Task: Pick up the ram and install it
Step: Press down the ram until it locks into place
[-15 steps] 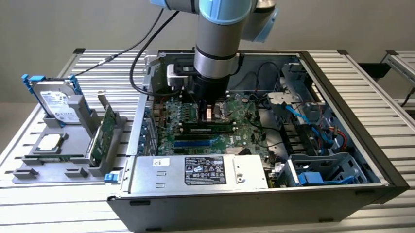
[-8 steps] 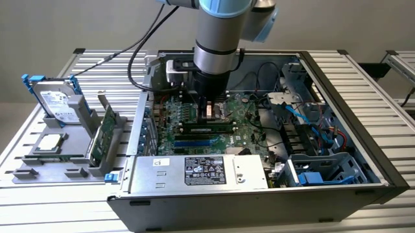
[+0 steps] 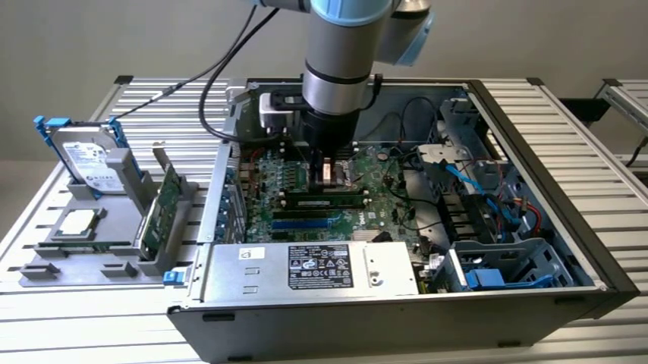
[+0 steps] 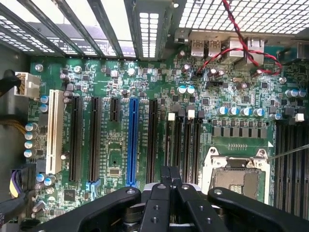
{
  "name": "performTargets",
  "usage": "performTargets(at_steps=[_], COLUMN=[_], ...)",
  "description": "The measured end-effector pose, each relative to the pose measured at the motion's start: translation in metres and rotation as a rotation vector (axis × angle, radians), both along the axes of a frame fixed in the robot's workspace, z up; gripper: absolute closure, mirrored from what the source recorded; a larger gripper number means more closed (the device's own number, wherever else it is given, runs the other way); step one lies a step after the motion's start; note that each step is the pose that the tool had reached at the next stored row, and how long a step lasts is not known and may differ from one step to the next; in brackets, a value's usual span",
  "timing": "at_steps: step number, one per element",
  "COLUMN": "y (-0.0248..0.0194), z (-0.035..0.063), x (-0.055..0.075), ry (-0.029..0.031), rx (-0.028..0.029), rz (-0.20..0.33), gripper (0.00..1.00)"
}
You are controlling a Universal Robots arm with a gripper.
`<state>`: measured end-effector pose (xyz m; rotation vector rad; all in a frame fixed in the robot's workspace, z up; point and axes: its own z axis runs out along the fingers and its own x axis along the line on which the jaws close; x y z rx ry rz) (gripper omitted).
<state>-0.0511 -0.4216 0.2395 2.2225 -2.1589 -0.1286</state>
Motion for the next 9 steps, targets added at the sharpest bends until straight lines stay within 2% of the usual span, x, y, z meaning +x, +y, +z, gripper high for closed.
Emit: performTargets(at_steps=[3, 9], y=[0.0002, 0.0029], z=[-0.0032, -0.0062], x=[0.0000, -0.0001], ry=[-0.0035, -0.0065], rx=[0.0001, -0.0001], rz=[0.000, 0.000], gripper=[0.89, 0.89])
